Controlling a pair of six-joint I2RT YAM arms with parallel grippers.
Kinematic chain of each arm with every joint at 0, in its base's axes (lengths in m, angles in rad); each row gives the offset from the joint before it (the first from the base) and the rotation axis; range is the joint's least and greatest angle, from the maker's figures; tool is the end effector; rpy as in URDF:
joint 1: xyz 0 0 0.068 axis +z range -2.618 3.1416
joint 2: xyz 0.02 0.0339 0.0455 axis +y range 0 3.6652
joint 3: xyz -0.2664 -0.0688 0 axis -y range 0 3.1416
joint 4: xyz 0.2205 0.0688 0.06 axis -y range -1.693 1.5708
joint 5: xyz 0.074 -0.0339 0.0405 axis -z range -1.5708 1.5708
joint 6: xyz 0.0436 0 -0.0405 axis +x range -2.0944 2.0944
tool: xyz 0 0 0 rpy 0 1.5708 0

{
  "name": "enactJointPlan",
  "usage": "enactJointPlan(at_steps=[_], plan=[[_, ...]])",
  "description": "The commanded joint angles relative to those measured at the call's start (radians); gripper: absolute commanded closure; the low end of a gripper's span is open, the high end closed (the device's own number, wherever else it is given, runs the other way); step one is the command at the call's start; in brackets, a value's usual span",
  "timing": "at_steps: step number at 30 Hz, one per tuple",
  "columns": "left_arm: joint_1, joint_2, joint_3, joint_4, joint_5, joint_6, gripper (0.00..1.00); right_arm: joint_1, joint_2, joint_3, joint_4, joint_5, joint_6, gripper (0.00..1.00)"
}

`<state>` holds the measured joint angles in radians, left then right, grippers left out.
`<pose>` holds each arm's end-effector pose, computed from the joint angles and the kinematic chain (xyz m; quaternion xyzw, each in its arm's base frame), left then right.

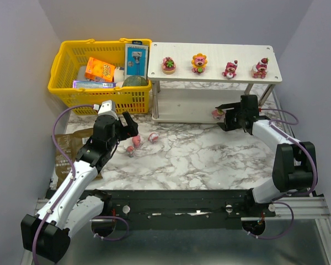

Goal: Place and organize the plastic toys onto the shelf

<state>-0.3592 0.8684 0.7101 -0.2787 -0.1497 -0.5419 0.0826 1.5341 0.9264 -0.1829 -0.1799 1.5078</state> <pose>0.1719 -0.0576 0.2918 -0.1167 0.8340 -0.1764 0.5095 0.3060 0.0332 0.2200 0.5764 0.7193 0.3286 0.2059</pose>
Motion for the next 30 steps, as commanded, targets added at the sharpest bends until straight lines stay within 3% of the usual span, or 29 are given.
enactJointPlan(at_steps=[1, 9, 22, 25, 30], plan=[[0.006, -0.008, 0.008, -0.001, -0.033, 0.011, 0.01, -0.009, -0.026, 0.015, 0.074, 0.013, -0.060, 0.17], [0.006, -0.012, 0.006, -0.002, -0.033, 0.011, 0.01, -0.012, -0.057, 0.012, 0.114, -0.026, -0.089, 0.12], [0.006, -0.022, 0.005, 0.003, -0.022, 0.008, 0.01, 0.014, -0.304, -0.133, 0.023, -0.040, -0.166, 0.11], [0.006, -0.025, 0.005, 0.001, -0.019, 0.007, 0.01, 0.092, -0.356, -0.170, 0.000, -0.004, -0.147, 0.11], [0.006, -0.032, 0.003, 0.003, -0.016, 0.005, 0.01, 0.345, -0.339, -0.173, 0.023, 0.066, -0.063, 0.12]])
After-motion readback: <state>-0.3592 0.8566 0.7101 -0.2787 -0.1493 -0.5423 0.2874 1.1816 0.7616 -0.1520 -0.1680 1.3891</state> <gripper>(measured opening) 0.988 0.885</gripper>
